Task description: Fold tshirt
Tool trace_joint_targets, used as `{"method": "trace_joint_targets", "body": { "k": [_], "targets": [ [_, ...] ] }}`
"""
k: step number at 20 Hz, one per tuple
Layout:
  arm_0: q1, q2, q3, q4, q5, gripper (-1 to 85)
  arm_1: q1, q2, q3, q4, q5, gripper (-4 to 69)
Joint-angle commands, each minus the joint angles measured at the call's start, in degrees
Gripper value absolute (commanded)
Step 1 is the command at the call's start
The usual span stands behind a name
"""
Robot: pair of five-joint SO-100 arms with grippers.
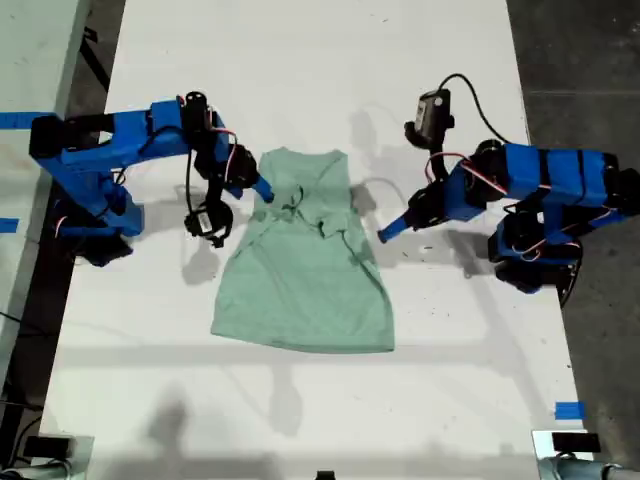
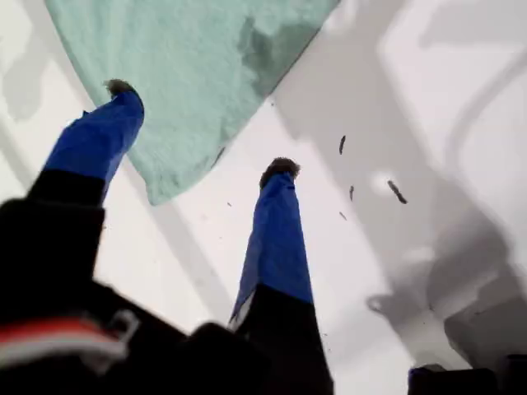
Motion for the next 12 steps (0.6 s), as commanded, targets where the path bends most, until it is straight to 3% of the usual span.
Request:
{"method": "trace_joint_targets", "body": {
  "k": [1,5,12],
  "targets": [
    [8.26,10.46,13.8,-4.48,-9.67,22.7,-5.62,-0.35,4.22,-7.29,4.83,32.3],
    [17.93,11.34,19.69,-10.63,-19.51,24.2,-13.45,-5.45,10.99,-16.7,13.54,32.2],
    [21.97,10.28,20.74,-14.59,-21.88,23.6,-24.26,-19.6,9.76,-24.17,27.25,28.8]
  ]
}}
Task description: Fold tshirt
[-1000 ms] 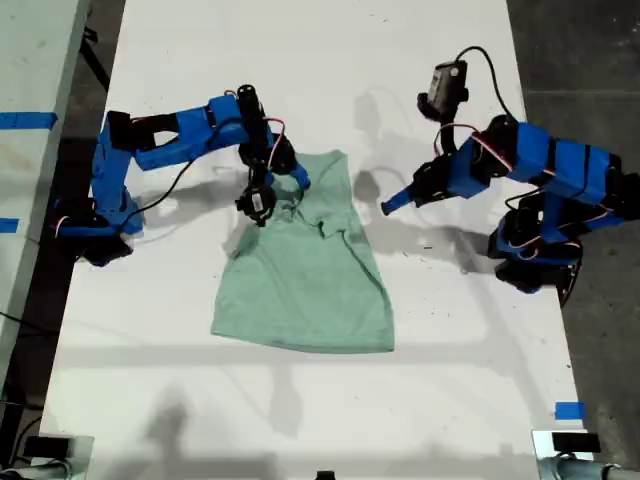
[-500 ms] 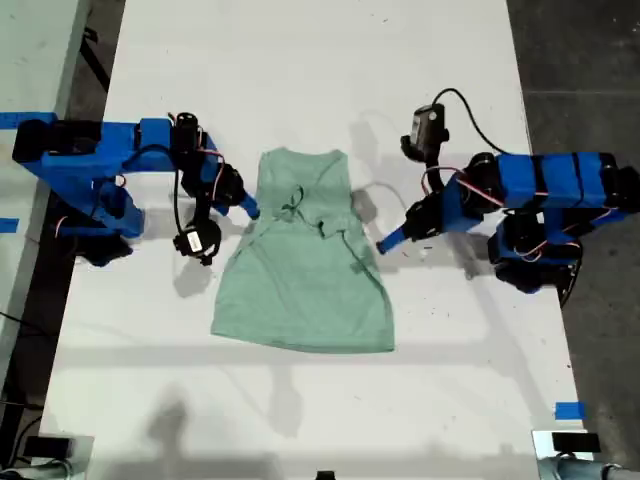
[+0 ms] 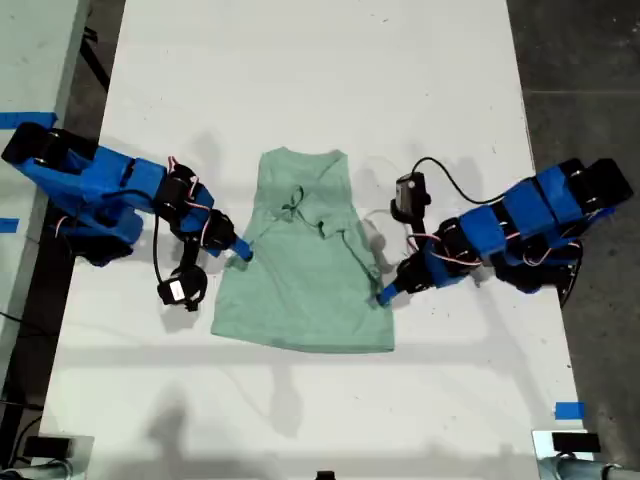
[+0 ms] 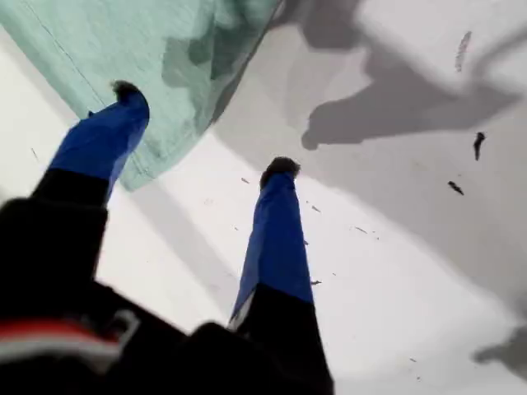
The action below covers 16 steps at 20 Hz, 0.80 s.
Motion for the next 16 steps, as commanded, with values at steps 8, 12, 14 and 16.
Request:
{"method": "trace_joint_targets", "body": {
  "k": [8,12,14,16],
  "targets": [
    [1.93,1.76,0.0,-2.2,-1.23,23.1,-4.31,-10.99,-5.89,-9.23,4.92,25.2],
    [2.02,1.76,0.35,-2.29,-1.49,23.0,-4.22,-11.78,-6.42,-10.2,4.75,24.3],
    [1.93,1.76,0.35,-2.29,-1.49,22.9,-4.31,-12.83,-6.42,-11.34,4.83,21.0],
    [1.93,1.76,0.35,-2.29,-1.49,22.8,-4.31,-14.06,-6.94,-12.74,4.66,14.6]
  ]
}}
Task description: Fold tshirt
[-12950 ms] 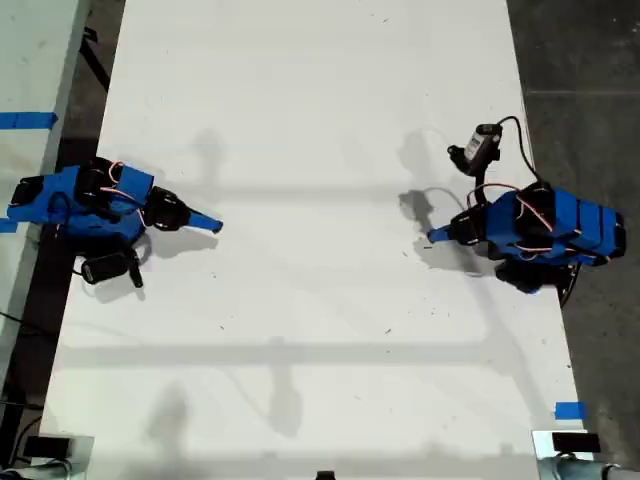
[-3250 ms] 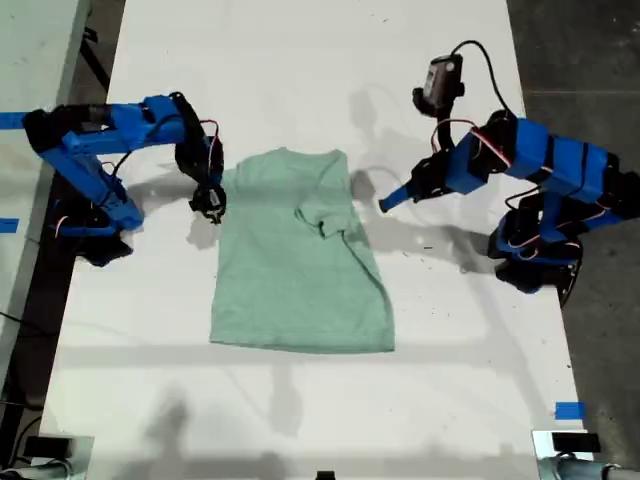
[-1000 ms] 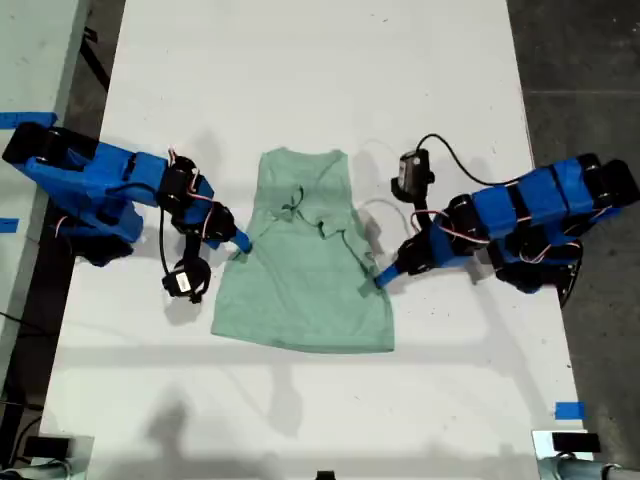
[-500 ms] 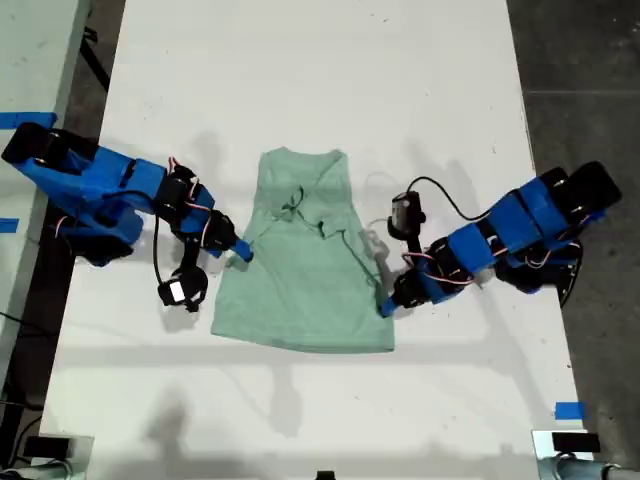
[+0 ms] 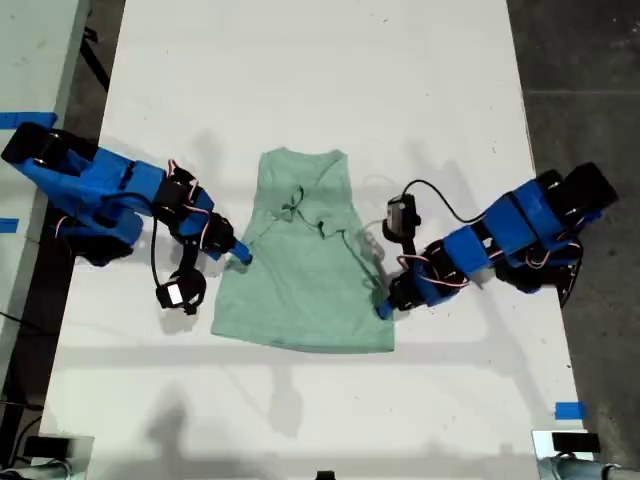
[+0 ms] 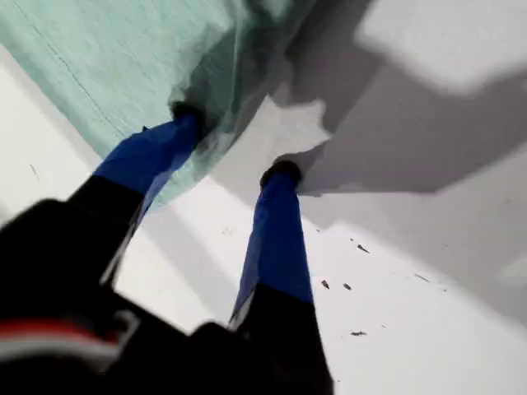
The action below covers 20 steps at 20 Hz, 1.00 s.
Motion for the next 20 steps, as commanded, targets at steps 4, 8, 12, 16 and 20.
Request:
{"method": "trace_joint_targets", "body": {
  "k": [4,8,12,16,20],
  "targets": [
    [0.7,1.76,-0.35,-0.97,-0.79,22.6,-0.7,-4.66,-6.5,-4.83,-1.14,1.8],
    [0.97,1.76,-0.18,-0.97,-0.97,22.4,-0.79,-5.89,-6.94,-5.36,-1.23,-1.2],
    [1.32,1.76,-0.09,-0.97,-1.23,22.4,-1.67,-3.52,-14.77,12.13,-2.55,-1.5],
    [1.49,1.76,-0.18,-0.97,-1.41,22.3,-2.99,-1.32,-29.18,29.53,-4.75,-1.5],
    [1.58,1.93,-0.35,-0.97,-1.67,22.3,-0.18,-8.17,-43.07,30.67,-8.0,-1.5]
  ]
}}
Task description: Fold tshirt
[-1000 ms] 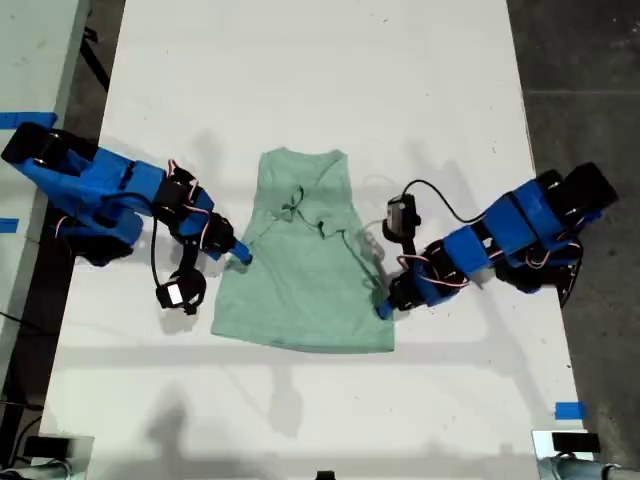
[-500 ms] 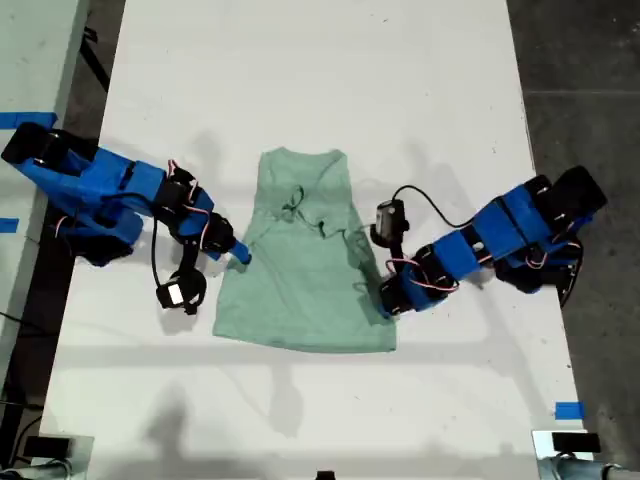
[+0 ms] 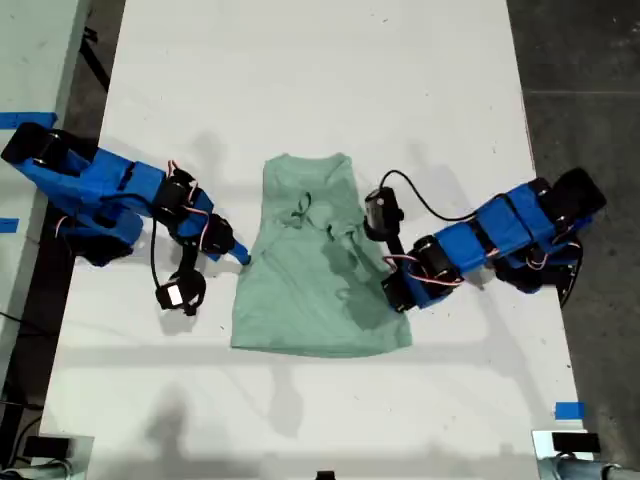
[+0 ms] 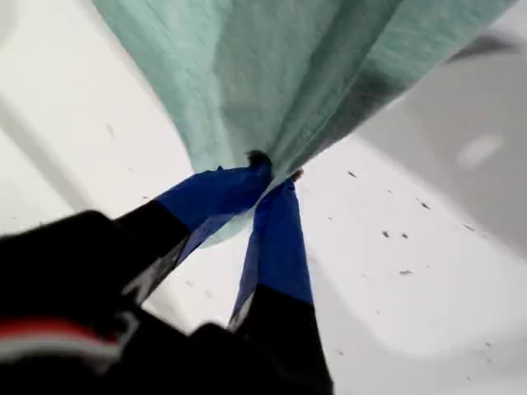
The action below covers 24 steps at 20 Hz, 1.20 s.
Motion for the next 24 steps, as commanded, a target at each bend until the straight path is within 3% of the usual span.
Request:
{"method": "trace_joint_targets", "body": {
  "k": [1,4,9,10,11,14,15,24],
  "targets": [
    [1.23,2.02,-0.62,-0.97,-0.79,22.3,2.02,-4.48,-11.87,0.53,-1.85,-1.5],
    [1.32,2.02,-0.62,-0.97,-0.88,22.3,3.96,-11.95,-20.21,-1.85,-2.72,-1.5],
    [1.05,2.29,-0.62,-1.05,-0.7,22.6,7.38,-25.22,-21.36,-15.64,-2.37,-1.7],
    [1.05,2.55,-0.62,-1.05,-0.79,22.8,7.82,-28.39,-22.24,-18.11,-3.34,2.4],
    [1.05,2.64,-0.62,-0.97,-0.79,22.9,7.73,-30.94,-24.61,-18.9,-4.92,12.7],
    [0.97,2.81,-0.62,-1.05,-0.79,23.2,7.21,-32.26,-28.39,-15.56,-4.04,26.2],
    [0.97,2.9,-0.62,-1.05,-0.79,23.3,6.94,-30.94,-28.83,-14.59,-6.06,34.2],
    [1.41,3.08,-1.14,2.29,-1.76,23.9,7.29,-7.21,-27.42,5.54,-10.28,28.2]
  ]
}}
